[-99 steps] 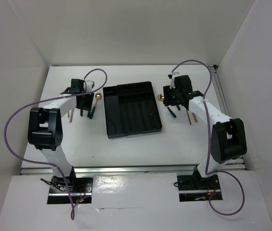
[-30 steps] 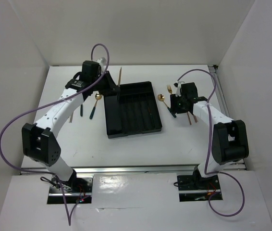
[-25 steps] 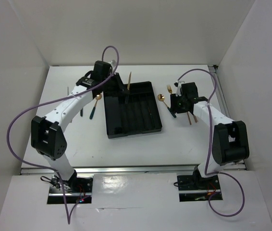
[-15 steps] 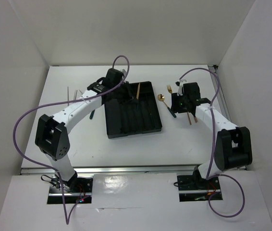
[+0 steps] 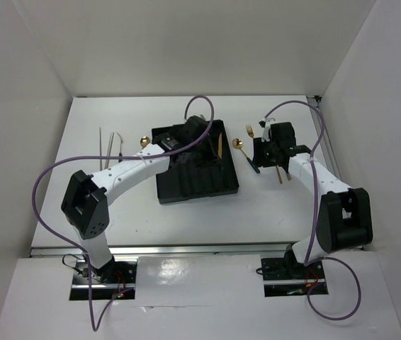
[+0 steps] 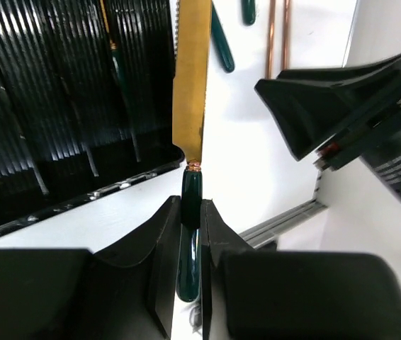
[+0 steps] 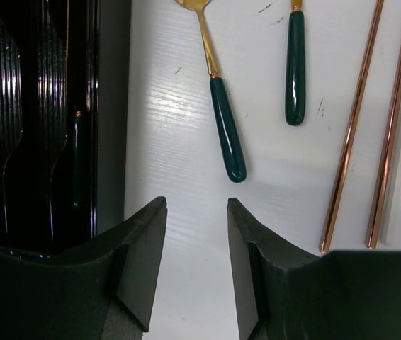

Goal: Sort the eating utensils into containers

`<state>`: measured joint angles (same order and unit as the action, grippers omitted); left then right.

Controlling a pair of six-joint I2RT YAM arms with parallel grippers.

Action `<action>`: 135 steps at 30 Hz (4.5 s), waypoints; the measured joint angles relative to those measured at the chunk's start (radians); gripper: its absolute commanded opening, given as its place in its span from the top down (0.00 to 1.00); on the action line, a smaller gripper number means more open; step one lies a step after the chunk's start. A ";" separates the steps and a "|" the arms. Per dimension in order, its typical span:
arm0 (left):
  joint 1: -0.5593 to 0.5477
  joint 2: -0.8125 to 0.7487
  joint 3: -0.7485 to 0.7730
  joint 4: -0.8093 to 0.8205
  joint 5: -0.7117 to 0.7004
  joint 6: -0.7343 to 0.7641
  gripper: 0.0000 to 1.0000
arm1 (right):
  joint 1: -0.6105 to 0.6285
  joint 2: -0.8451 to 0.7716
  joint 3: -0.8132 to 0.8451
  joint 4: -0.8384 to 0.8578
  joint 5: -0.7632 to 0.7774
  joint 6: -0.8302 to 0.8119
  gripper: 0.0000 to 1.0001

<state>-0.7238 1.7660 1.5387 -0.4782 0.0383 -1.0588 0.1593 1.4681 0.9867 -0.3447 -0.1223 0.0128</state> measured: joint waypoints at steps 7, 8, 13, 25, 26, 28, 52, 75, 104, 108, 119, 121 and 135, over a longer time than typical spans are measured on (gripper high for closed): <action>-0.010 0.005 -0.006 0.011 -0.118 -0.186 1.00 | 0.000 0.000 0.000 0.000 0.003 -0.007 0.53; -0.009 0.011 -0.006 0.008 -0.133 -0.209 1.00 | 0.000 0.000 0.000 0.000 0.003 -0.007 0.53; -0.008 0.072 0.002 -0.007 -0.183 -0.270 1.00 | 0.000 0.000 -0.001 0.000 0.003 -0.008 0.55; -0.025 0.229 0.107 -0.021 -0.212 -0.161 1.00 | 0.000 -0.011 -0.049 0.001 0.006 -0.008 0.56; -0.026 0.230 0.107 -0.021 -0.211 -0.149 1.00 | 0.000 -0.013 -0.052 0.002 0.006 -0.008 0.56; -0.026 0.237 0.115 -0.026 -0.210 -0.135 1.00 | 0.000 -0.016 -0.053 0.002 0.006 -0.008 0.56; -0.045 0.397 0.257 -0.022 -0.139 -0.066 1.00 | -0.023 -0.021 -0.063 0.004 0.005 -0.008 0.57; -0.045 0.310 0.229 0.031 -0.206 0.094 0.05 | -0.036 -0.017 -0.063 0.019 -0.006 -0.034 0.43; 0.374 -0.160 -0.054 -0.084 -0.200 0.423 0.00 | 0.013 0.341 0.069 0.237 0.029 -0.274 0.48; 0.403 -0.143 -0.053 -0.087 -0.185 0.423 0.00 | 0.017 0.387 0.095 0.238 0.027 -0.285 0.50; 0.459 -0.111 -0.026 -0.112 -0.167 0.396 0.00 | 0.020 0.395 0.101 0.241 0.002 -0.327 0.96; 0.459 -0.110 -0.026 -0.113 -0.168 0.392 0.00 | 0.020 0.395 0.101 0.241 0.000 -0.332 1.00; 0.406 -0.129 -0.132 -0.074 -0.293 0.342 0.00 | 0.020 0.313 0.119 0.121 -0.024 -0.284 1.00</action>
<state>-0.3180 1.6375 1.4071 -0.5526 -0.2550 -0.7166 0.1791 1.7813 1.1057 -0.2234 -0.1467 -0.2714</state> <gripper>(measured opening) 1.001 0.179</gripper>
